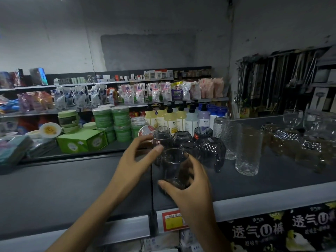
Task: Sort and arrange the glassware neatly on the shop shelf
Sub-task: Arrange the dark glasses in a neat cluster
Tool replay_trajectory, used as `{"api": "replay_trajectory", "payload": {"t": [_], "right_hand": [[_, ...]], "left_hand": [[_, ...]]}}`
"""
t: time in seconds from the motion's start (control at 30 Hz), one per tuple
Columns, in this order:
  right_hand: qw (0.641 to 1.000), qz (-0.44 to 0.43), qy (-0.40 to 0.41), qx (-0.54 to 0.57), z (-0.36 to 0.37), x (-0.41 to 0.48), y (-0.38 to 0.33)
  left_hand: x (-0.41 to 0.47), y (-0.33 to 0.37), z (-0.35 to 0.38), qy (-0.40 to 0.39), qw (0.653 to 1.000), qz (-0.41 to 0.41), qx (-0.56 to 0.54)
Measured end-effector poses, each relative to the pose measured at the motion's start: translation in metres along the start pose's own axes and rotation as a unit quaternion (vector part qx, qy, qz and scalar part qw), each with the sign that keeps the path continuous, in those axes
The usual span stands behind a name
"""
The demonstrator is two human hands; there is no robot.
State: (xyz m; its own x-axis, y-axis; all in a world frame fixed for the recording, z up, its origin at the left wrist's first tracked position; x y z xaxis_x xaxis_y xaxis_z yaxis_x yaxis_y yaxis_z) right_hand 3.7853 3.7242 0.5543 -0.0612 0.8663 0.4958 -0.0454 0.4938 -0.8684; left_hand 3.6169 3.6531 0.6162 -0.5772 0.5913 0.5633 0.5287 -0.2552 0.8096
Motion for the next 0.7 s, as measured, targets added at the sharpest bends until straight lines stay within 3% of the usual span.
{"api": "replay_trajectory", "payload": {"t": [0.1, 0.2, 0.33, 0.47, 0.7], "right_hand": [[0.999, 0.033, -0.009, 0.037, 0.012, 0.002, 0.005], [0.999, 0.032, -0.016, 0.032, 0.02, 0.004, 0.006], [0.998, 0.007, -0.045, -0.035, 0.028, 0.011, 0.003], [0.989, -0.034, -0.025, -0.139, 0.031, 0.014, -0.002], [0.978, -0.05, -0.014, -0.203, 0.031, 0.023, -0.009]], "left_hand": [[-0.022, 0.007, 0.008, -0.051, 0.998, -0.023, 0.0], [-0.025, 0.001, 0.012, -0.035, 0.999, -0.03, 0.023], [-0.017, -0.005, 0.009, 0.008, 0.999, -0.026, 0.039], [-0.009, -0.015, 0.014, 0.027, 0.998, -0.023, 0.06], [0.002, -0.032, 0.021, 0.057, 0.996, -0.06, 0.031]]}}
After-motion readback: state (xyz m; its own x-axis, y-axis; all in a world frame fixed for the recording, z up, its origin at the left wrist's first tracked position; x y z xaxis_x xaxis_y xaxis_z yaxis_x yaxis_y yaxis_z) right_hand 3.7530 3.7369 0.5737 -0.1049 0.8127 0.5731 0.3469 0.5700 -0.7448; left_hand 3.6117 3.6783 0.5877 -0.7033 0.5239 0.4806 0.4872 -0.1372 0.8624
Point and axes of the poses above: each hand's wrist, its own x-axis towards the middle knuckle, its own z-axis out of the palm, y = z × x, the point moved 8 cm from there along x, towards the middle knuckle, and after that the axes turned 13 degrees about y, right-handed, at the moved point
